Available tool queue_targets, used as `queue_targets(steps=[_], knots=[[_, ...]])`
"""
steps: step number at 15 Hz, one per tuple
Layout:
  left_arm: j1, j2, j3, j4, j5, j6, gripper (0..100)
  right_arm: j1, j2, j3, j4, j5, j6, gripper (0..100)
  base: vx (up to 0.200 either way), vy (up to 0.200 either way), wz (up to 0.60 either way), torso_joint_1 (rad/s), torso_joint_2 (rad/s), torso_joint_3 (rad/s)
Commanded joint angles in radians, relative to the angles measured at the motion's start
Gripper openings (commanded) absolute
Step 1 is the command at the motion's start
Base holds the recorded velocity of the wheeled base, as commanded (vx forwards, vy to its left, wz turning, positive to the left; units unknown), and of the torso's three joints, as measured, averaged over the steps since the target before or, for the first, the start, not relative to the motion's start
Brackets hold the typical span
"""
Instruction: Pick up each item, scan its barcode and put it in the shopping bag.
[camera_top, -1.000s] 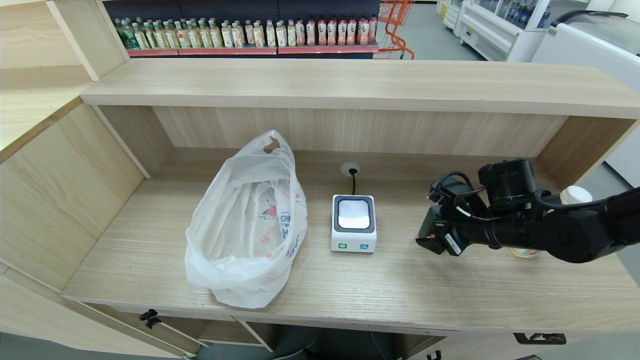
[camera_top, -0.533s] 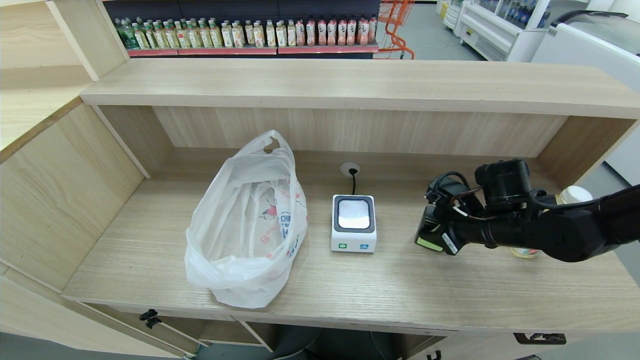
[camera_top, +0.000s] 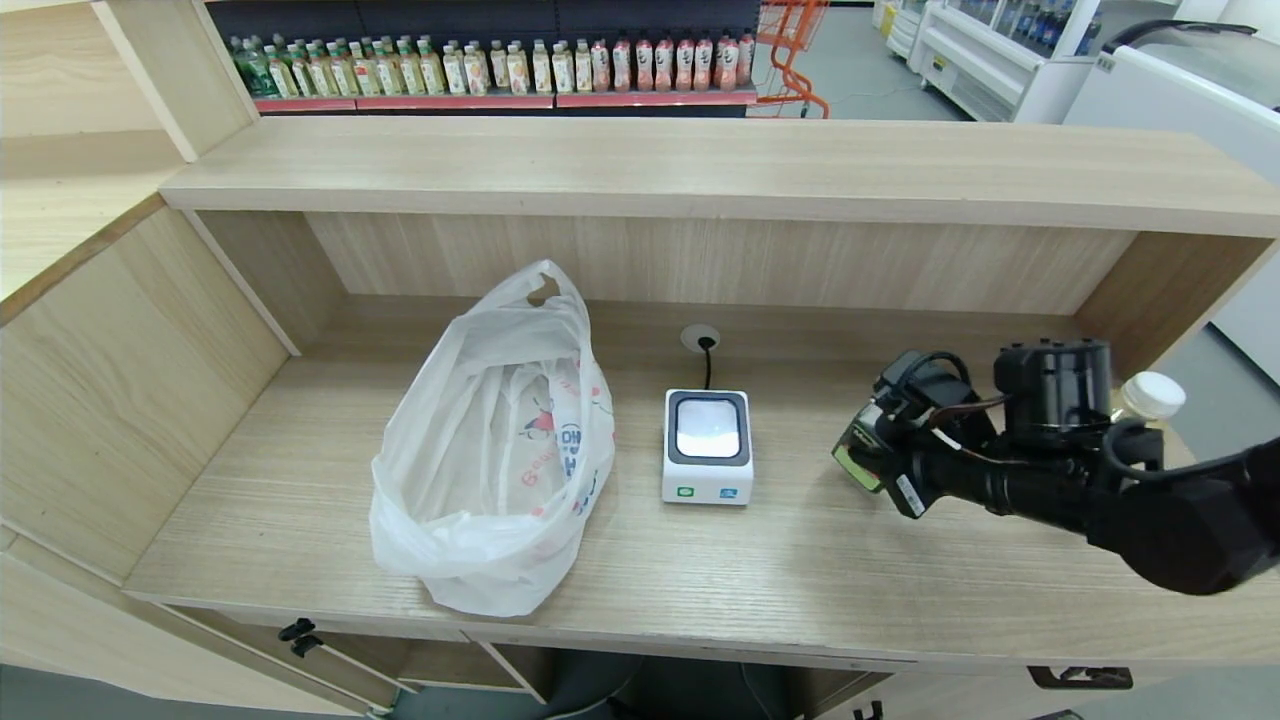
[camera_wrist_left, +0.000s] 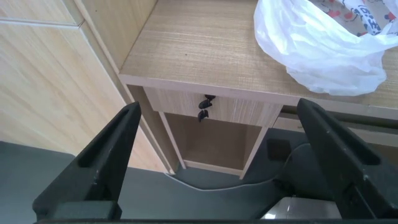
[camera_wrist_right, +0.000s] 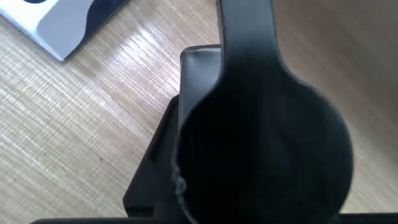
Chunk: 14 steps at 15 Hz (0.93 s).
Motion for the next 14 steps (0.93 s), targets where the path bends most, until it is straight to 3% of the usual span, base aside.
queue_targets(steps=[1, 4, 6, 7, 8, 11, 12, 13, 14], knots=[[-0.001, 0.0, 0.0, 0.0, 0.0, 0.0, 100, -0.047, -0.213, 0.202, -0.126, -0.001, -0.015, 0, 0.0, 0.0, 0.0, 0.0, 0.0, 0.0], [-0.001, 0.0, 0.0, 0.0, 0.0, 0.0, 100, -0.103, -0.375, 0.276, -0.145, -0.001, -0.126, 0, 0.0, 0.0, 0.0, 0.0, 0.0, 0.0], [-0.001, 0.0, 0.0, 0.0, 0.0, 0.0, 100, -0.109, -0.417, 0.277, -0.238, 0.008, -0.271, 0, 0.0, 0.0, 0.0, 0.0, 0.0, 0.0], [-0.001, 0.0, 0.0, 0.0, 0.0, 0.0, 100, -0.109, -0.423, 0.279, -0.267, 0.074, -0.356, 0, 0.0, 0.0, 0.0, 0.0, 0.0, 0.0], [0.001, 0.0, 0.0, 0.0, 0.0, 0.0, 100, -0.111, -0.432, 0.279, -0.269, 0.209, -0.483, 0, 0.0, 0.0, 0.0, 0.0, 0.0, 0.0], [-0.001, 0.0, 0.0, 0.0, 0.0, 0.0, 100, -0.106, -0.408, 0.274, -0.234, 0.628, -1.032, 0, 0.0, 0.0, 0.0, 0.0, 0.0, 0.0], [-0.001, 0.0, 0.0, 0.0, 0.0, 0.0, 100, -0.091, -0.398, 0.273, -0.189, 0.703, -1.181, 0, 0.0, 0.0, 0.0, 0.0, 0.0, 0.0], [-0.001, 0.0, 0.0, 0.0, 0.0, 0.0, 100, -0.036, -0.385, 0.265, -0.1, 0.828, -1.446, 0, 0.0, 0.0, 0.0, 0.0, 0.0, 0.0], [-0.001, 0.0, 0.0, 0.0, 0.0, 0.0, 100, -0.025, -0.377, 0.264, -0.06, 0.903, -1.587, 0, 0.0, 0.0, 0.0, 0.0, 0.0, 0.0]])
